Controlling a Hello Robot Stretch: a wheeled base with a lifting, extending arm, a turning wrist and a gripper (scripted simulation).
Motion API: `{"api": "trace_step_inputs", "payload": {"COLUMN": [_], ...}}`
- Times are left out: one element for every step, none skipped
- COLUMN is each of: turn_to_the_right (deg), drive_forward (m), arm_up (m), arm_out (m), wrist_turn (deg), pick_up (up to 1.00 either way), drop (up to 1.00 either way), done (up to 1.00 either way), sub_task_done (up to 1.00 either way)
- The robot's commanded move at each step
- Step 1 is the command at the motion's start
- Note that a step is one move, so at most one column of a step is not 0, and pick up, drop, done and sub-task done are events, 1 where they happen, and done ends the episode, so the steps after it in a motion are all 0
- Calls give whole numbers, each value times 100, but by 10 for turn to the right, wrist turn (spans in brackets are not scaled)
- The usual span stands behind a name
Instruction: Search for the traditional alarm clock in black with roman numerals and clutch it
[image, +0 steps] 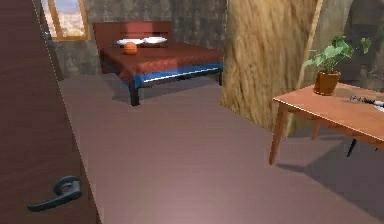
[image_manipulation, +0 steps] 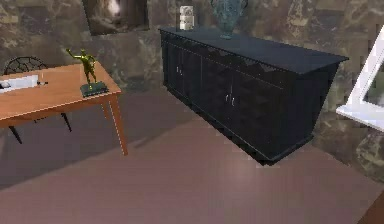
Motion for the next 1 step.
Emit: {"api": "trace_step_inputs", "payload": {"turn_to_the_right": [-60], "drive_forward": [0], "arm_up": [0], "arm_out": [0], "wrist_turn": [0], "pick_up": [0], "drop": [0], "done": [0], "sub_task_done": [0]}}
